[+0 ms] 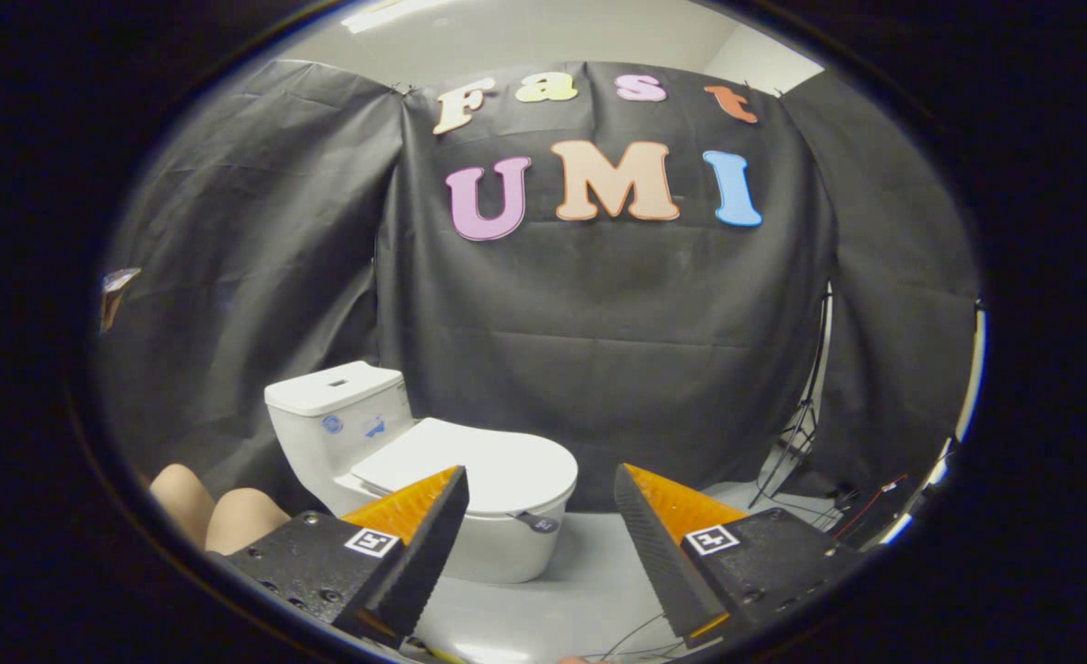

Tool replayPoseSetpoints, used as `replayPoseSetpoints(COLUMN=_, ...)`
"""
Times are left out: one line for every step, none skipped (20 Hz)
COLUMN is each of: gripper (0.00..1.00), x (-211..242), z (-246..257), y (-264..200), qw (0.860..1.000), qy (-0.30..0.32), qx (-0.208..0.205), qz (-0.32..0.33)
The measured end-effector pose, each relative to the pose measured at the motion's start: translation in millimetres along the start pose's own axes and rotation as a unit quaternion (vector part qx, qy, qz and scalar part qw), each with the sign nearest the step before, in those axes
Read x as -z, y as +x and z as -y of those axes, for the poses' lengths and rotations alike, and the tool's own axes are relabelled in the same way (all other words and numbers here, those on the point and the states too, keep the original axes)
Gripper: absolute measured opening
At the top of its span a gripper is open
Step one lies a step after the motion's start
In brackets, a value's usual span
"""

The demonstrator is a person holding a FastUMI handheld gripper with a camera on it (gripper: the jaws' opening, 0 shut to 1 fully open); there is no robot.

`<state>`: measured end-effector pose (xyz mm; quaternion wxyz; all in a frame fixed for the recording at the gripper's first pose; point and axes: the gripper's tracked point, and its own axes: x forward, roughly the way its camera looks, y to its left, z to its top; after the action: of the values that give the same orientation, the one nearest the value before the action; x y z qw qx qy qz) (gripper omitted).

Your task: Open the toilet lid.

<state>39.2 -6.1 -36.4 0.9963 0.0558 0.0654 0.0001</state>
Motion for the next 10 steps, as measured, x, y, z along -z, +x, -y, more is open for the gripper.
replayPoseSetpoints(gripper=0.97, x=-5, z=1, y=6, qw=1.000, qy=-0.002, qx=0.000, qz=0.002)
replayPoseSetpoints(gripper=0.97, x=-7, z=3, y=14, qw=1.000, qy=-0.003, qx=0.000, qz=0.001)
replayPoseSetpoints(gripper=0.97, x=-10, z=2, y=22, qw=1.000, qy=-0.001, qx=-0.007, qz=-0.001)
replayPoseSetpoints(gripper=0.97, x=-12, z=1, y=31, qw=1.000, qy=0.002, qx=-0.014, qz=-0.003)
replayPoseSetpoints(gripper=0.97, x=-16, z=1, y=40, qw=1.000, qy=0.006, qx=-0.019, qz=-0.006)
replayPoseSetpoints(gripper=0.97, x=-17, z=3, y=49, qw=1.000, qy=0.013, qx=-0.022, qz=-0.008)
replayPoseSetpoints(gripper=0.97, x=-18, z=5, y=59, qw=0.999, qy=0.025, qx=-0.022, qz=-0.015)
replayPoseSetpoints(gripper=0.97, x=-14, z=11, y=69, qw=0.999, qy=0.041, qx=-0.017, qz=-0.027)
replayPoseSetpoints(gripper=0.97, x=-11, z=13, y=79, qw=0.997, qy=0.060, qx=-0.017, qz=-0.038)
replayPoseSetpoints(gripper=0.97, x=-10, z=12, y=88, qw=0.996, qy=0.078, qx=-0.023, qz=-0.043)
